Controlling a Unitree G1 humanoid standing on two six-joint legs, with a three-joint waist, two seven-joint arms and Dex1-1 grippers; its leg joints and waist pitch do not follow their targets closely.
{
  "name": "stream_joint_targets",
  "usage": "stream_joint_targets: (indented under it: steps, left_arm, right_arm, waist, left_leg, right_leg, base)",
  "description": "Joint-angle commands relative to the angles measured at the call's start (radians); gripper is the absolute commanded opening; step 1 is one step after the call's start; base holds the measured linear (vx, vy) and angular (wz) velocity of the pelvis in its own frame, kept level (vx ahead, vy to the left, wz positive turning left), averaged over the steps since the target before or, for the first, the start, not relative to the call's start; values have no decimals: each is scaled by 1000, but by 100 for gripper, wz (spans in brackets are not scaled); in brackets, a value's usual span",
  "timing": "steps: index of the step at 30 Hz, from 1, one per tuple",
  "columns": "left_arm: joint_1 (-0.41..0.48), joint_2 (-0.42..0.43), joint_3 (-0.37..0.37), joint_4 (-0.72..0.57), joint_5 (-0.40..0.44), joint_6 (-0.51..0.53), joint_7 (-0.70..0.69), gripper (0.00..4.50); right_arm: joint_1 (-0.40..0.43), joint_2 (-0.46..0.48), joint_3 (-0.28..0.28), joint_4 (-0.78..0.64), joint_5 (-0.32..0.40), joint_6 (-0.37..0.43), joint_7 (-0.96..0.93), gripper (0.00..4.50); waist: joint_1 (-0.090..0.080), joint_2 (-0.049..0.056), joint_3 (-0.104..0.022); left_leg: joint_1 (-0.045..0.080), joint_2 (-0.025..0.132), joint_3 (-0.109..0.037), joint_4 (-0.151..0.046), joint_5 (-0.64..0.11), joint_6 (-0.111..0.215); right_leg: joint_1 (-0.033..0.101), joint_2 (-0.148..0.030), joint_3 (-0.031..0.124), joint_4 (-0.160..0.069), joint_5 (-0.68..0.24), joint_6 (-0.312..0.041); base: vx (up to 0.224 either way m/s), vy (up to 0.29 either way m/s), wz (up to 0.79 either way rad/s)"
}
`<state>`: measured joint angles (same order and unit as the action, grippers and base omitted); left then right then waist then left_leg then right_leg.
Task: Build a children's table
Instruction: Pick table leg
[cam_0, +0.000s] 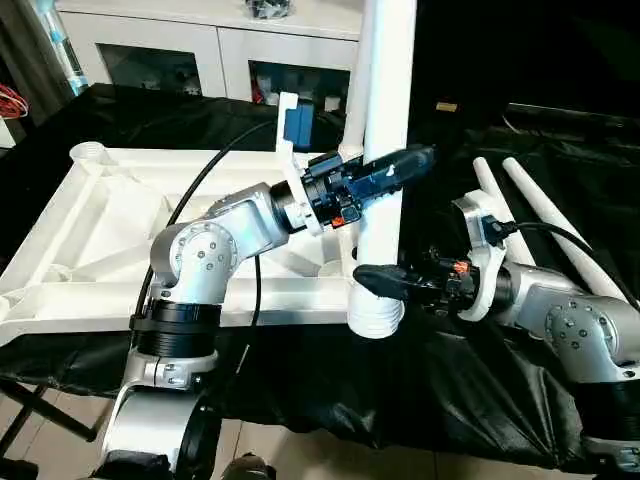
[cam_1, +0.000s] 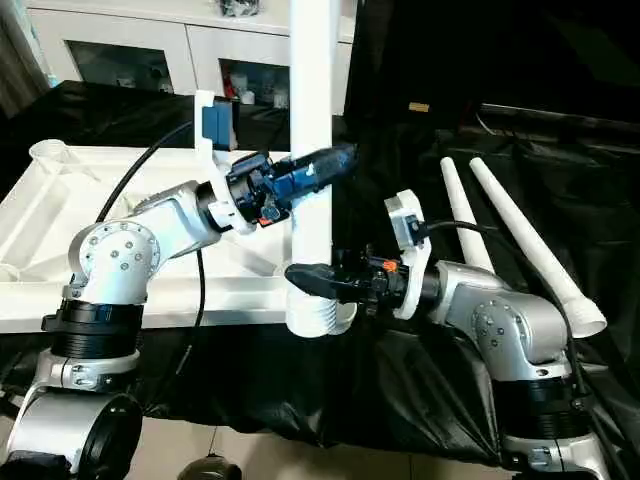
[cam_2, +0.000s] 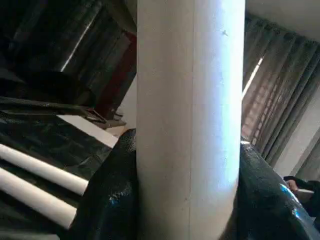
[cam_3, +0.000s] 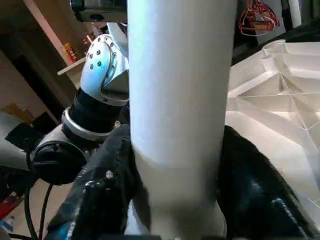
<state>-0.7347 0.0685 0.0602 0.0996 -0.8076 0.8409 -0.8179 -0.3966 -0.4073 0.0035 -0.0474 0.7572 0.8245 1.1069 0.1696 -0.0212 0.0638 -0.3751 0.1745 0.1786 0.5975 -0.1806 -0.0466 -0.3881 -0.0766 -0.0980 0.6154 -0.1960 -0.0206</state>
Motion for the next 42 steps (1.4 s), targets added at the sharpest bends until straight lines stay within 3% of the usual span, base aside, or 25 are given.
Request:
stream_joint_targets:
  steps: [1, 3, 4, 5, 12, 22, 35, 42]
  left_arm:
    - [3, -6, -32, -28, 5, -4, -20, 186]
    - [3, -6, -35, -29, 9, -4, -21, 186]
    - [3, -3, -42, -29, 13, -6, -24, 186]
    - [3, -2, -43, -29, 14, -6, -25, 186]
    - [3, 10, -69, -30, 23, -6, -43, 186]
    - [-6, 23, -108, -24, 30, -6, -71, 186]
    - [-10, 27, -113, -16, 28, -8, -80, 186]
    - [-12, 26, -116, -11, 30, -9, -84, 186]
  right_arm:
    - [-12, -2, -5, -18, -3, -4, -26, 200]
    - [-15, -2, -3, -20, -11, -11, -31, 198]
    - [-26, 1, -1, -8, -27, -25, -45, 249]
    - [-29, 1, -1, -5, -29, -26, -47, 261]
    - [-56, -21, 16, 23, -42, -14, -35, 303]
    - [-82, -76, 82, 45, -46, 27, 60, 303]
    - [-81, -96, 101, 47, -37, 47, 91, 303]
    - [-78, -98, 104, 48, -33, 55, 102, 247]
  waist:
    - [3, -11, -78]
    - [3, -11, -79]
    - [2, -11, -79]
    - [2, -11, -79]
    - [3, -12, -79]
    - [4, -16, -79]
    - [5, -13, -80]
    - [5, -12, -79]
  left_leg:
    - [10, 62, -23, -61, -62, 35]
    - [10, 62, -23, -60, -64, 33]
    - [10, 62, -23, -61, -66, 32]
    - [10, 61, -23, -61, -66, 31]
    - [11, 61, -22, -60, -67, 28]
    - [9, 60, -21, -58, -63, 36]
    - [10, 61, -22, -55, -62, 38]
    - [9, 61, -23, -56, -85, 27]
  right_leg:
    - [57, -92, 62, -63, -108, -183]
    - [57, -92, 62, -63, -110, -183]
    - [57, -92, 62, -64, -113, -182]
    - [57, -92, 62, -64, -114, -182]
    - [56, -91, 62, -63, -119, -178]
    - [58, -91, 63, -62, -125, -178]
    - [57, -91, 62, -60, -109, -192]
    - [58, -92, 62, -64, -149, -183]
  base:
    - [0, 0, 0]
    - [0, 0, 0]
    - [0, 0, 0]
    - [0, 0, 0]
    - [0, 0, 0]
    - [0, 0, 0]
    - [0, 0, 0]
    - [0, 0, 0]
